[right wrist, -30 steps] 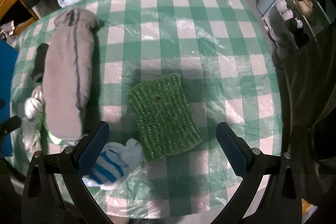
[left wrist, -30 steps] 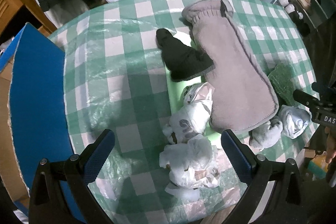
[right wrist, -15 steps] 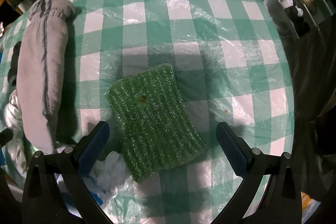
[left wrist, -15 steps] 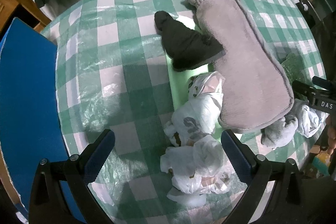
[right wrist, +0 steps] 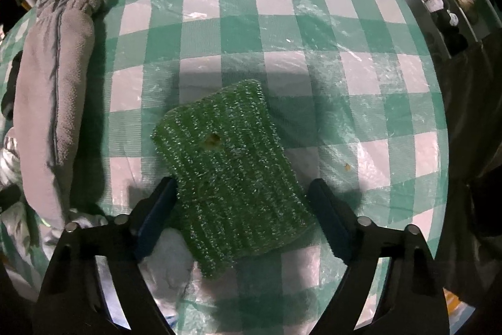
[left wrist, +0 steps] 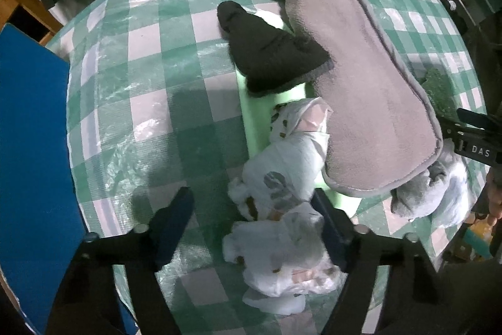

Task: Organize soft objects
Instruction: 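Close left gripper on the white plastic bag while right gripper grasps the green scrubber, then carry the white bag with left gripper while right gripper carries the scrubber toward the box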

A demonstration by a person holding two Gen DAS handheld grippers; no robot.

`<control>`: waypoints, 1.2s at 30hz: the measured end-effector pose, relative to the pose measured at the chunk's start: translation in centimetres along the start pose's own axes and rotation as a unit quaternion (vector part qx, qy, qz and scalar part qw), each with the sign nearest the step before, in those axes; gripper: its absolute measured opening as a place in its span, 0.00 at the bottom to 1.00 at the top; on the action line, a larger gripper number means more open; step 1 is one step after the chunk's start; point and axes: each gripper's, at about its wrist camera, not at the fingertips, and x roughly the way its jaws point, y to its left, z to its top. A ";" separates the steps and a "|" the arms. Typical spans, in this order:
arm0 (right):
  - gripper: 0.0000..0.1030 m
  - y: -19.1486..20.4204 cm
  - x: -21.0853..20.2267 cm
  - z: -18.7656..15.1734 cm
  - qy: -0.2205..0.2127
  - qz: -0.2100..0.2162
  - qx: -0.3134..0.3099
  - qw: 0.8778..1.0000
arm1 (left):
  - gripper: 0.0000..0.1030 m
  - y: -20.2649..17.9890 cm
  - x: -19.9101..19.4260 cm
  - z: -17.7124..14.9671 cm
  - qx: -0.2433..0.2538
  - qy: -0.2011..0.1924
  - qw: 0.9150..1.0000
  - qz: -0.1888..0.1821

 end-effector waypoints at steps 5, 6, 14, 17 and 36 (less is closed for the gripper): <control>0.60 0.6 -0.6 0.1 -0.005 0.004 -0.017 1.000 | 0.48 0.0 0.2 -0.3 0.008 -0.006 1.000 -0.011; 0.52 0.6 -0.6 0.2 -0.006 0.005 -0.020 1.000 | 0.48 0.0 0.2 -0.3 0.009 -0.008 1.000 -0.008; 0.22 2.2 -1.6 0.1 -0.016 -0.011 -0.027 0.999 | 0.46 0.8 -1.6 -0.3 0.009 -0.028 1.000 -0.005; 0.21 2.3 -2.6 0.4 -0.022 -0.011 -0.025 0.999 | 0.46 1.2 -2.8 -0.5 0.012 -0.038 0.999 0.001; 0.20 3.8 -7.8 -0.9 -0.065 0.029 -0.025 0.997 | 0.43 1.6 -8.3 -2.5 0.015 -0.079 0.996 0.028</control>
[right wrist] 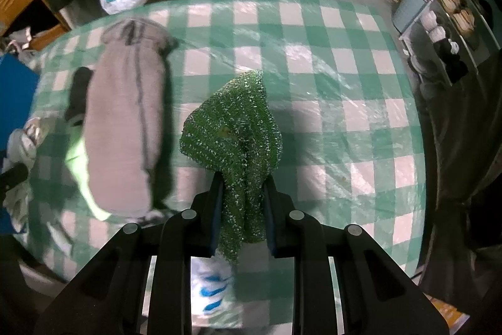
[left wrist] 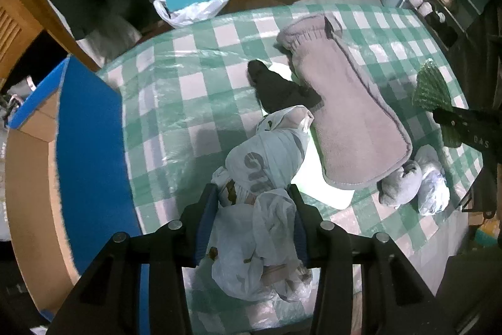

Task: Organize soft objects
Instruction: 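Carry the white bag with left gripper while right gripper carries the scrubber toward the box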

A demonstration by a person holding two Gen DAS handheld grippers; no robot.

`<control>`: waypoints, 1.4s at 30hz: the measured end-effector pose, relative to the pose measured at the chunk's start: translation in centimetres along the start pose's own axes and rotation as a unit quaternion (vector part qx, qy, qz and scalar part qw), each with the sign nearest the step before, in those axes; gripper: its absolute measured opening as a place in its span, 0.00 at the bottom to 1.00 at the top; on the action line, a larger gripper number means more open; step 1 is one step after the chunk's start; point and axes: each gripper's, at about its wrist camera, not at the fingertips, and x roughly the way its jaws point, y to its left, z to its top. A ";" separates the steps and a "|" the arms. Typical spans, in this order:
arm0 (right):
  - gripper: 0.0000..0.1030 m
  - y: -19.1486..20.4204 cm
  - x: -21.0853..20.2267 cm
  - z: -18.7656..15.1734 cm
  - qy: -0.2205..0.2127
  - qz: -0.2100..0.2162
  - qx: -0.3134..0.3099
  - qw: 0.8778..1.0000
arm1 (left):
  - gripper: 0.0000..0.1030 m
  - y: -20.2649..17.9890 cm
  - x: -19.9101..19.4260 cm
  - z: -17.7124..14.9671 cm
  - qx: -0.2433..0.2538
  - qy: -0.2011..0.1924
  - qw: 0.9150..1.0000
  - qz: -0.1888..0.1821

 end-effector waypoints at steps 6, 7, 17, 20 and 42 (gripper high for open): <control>0.20 1.7 -2.2 -0.5 -0.015 0.017 -0.012 1.000 | 0.43 0.3 -1.5 -0.2 -0.001 -0.021 1.000 0.012; 0.20 1.9 -2.6 -0.6 -0.018 0.020 -0.015 1.000 | 0.43 0.4 -1.8 -0.3 0.000 -0.024 1.000 0.012; 0.20 4.1 -6.3 -1.2 -0.049 0.043 -0.040 0.997 | 0.43 0.9 -4.6 -0.8 -0.003 -0.053 0.998 0.015; 0.20 4.8 -7.3 -1.4 -0.057 0.050 -0.048 0.996 | 0.43 0.8 -5.5 -0.9 -0.003 -0.062 0.998 0.016; 0.20 11.1 -11.3 -1.4 -0.087 0.090 -0.112 0.986 | 0.43 2.7 -10.8 -2.7 -0.008 -0.114 0.993 0.039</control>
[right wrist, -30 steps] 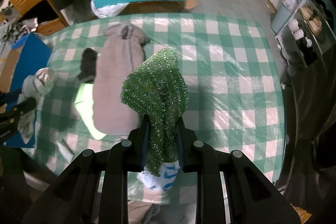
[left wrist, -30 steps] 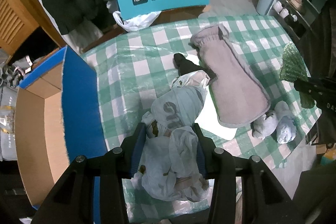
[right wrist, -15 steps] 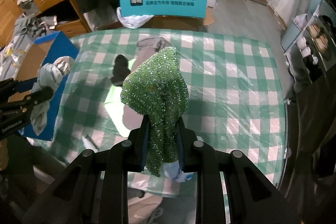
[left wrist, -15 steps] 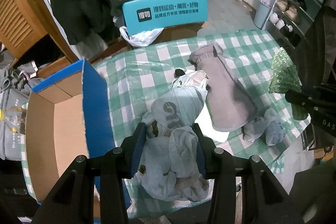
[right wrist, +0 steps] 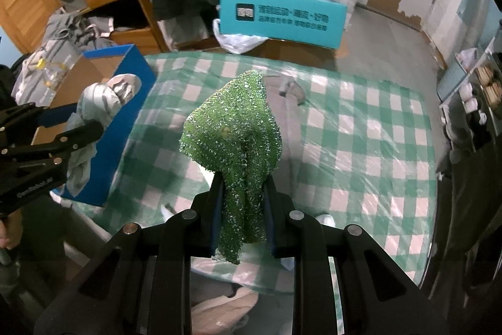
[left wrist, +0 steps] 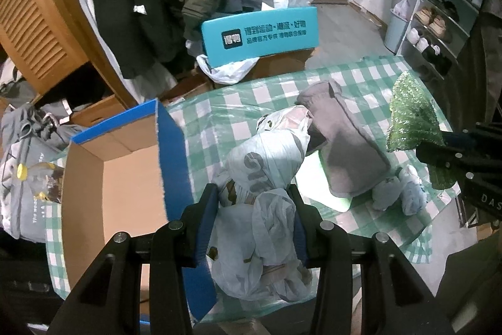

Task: Organize soft objects
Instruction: 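Carry the white bag with left gripper while right gripper carries the scrubber toward the box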

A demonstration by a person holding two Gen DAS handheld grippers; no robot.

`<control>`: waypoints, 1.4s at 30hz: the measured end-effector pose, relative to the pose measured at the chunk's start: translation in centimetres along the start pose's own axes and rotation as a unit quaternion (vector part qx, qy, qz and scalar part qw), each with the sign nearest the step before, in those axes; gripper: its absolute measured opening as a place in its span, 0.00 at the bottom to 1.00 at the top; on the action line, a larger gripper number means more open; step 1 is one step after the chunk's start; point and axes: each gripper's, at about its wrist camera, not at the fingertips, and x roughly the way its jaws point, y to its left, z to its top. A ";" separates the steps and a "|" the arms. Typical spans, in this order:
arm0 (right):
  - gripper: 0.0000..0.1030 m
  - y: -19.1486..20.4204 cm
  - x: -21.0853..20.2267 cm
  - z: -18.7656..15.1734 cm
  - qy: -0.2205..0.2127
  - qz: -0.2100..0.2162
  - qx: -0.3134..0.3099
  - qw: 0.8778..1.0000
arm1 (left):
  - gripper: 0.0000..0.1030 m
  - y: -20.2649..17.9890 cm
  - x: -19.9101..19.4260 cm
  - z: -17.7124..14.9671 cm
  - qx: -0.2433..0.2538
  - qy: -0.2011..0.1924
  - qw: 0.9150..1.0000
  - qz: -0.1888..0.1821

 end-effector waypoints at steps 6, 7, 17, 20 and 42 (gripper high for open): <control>0.20 1.8 0.1 0.8 -0.002 0.008 -0.015 1.000 | 0.43 1.2 -0.9 -0.3 -0.005 -0.010 1.000 0.007; 0.20 2.1 0.1 0.9 -0.002 0.009 -0.017 1.000 | 0.43 1.5 -1.0 -0.4 -0.006 -0.010 1.000 0.008; 0.20 5.1 0.2 1.9 -0.003 0.016 -0.037 0.999 | 0.43 3.2 -2.0 -1.2 -0.012 -0.019 1.000 0.018; 0.20 6.2 0.3 2.2 -0.003 0.017 -0.045 0.999 | 0.43 4.0 -2.3 -1.5 -0.017 -0.020 0.999 0.020; 0.20 14.4 2.0 5.4 0.006 0.044 -0.099 0.994 | 0.43 11.1 -2.9 -3.6 -0.076 -0.024 0.996 0.041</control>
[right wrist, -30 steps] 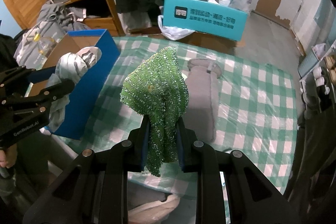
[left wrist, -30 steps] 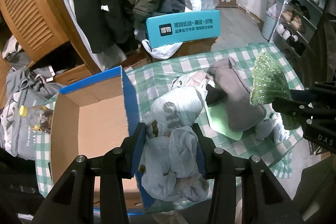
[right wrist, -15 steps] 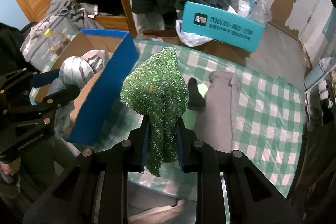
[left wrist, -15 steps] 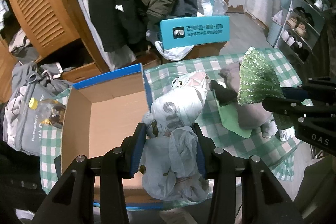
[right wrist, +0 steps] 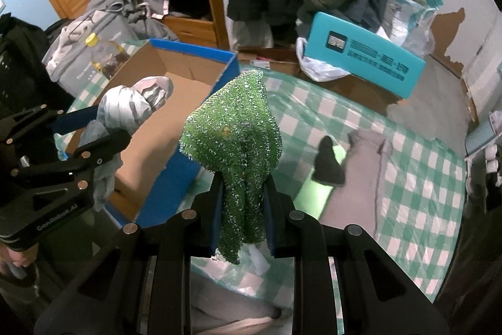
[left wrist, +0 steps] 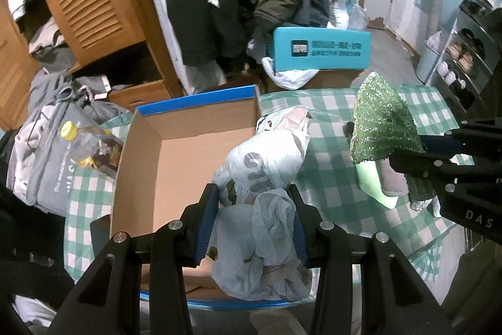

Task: Organize soft objects
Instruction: 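Carry the white bag with left gripper while right gripper carries the scrubber toward the box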

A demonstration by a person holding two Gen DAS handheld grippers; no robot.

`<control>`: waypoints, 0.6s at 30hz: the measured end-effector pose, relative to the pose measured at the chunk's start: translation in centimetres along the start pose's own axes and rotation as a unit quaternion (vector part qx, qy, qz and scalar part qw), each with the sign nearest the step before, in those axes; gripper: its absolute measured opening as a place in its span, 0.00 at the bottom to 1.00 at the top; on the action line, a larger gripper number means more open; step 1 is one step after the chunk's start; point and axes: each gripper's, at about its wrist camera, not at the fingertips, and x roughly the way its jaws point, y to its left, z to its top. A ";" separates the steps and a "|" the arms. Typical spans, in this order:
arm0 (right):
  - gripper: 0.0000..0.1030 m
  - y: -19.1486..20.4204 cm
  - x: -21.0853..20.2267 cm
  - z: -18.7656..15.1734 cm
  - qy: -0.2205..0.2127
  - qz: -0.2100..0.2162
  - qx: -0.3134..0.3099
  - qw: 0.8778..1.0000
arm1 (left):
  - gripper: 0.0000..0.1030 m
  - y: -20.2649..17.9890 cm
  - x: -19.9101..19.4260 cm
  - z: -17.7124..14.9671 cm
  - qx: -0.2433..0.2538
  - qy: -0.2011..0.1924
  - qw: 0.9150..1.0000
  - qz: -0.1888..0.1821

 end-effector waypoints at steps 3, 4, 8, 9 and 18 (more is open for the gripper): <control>0.20 0.9 0.5 0.6 0.003 0.002 -0.006 1.000 | 0.43 1.1 0.0 0.0 -0.010 -0.001 1.000 0.007; 0.20 1.2 0.6 0.8 0.004 0.003 -0.007 1.000 | 0.43 1.5 0.0 0.0 -0.012 -0.002 1.000 0.010; 0.20 2.6 1.1 1.8 0.004 0.010 -0.015 1.000 | 0.43 3.1 0.1 -0.3 -0.026 0.000 1.000 0.015; 0.20 2.9 1.3 2.1 0.005 0.011 -0.018 1.000 | 0.43 3.5 0.3 -0.3 -0.030 0.001 0.999 0.017; 0.20 6.2 3.7 3.6 0.019 0.036 -0.034 0.999 | 0.43 7.3 1.7 -1.4 -0.062 0.020 0.997 0.039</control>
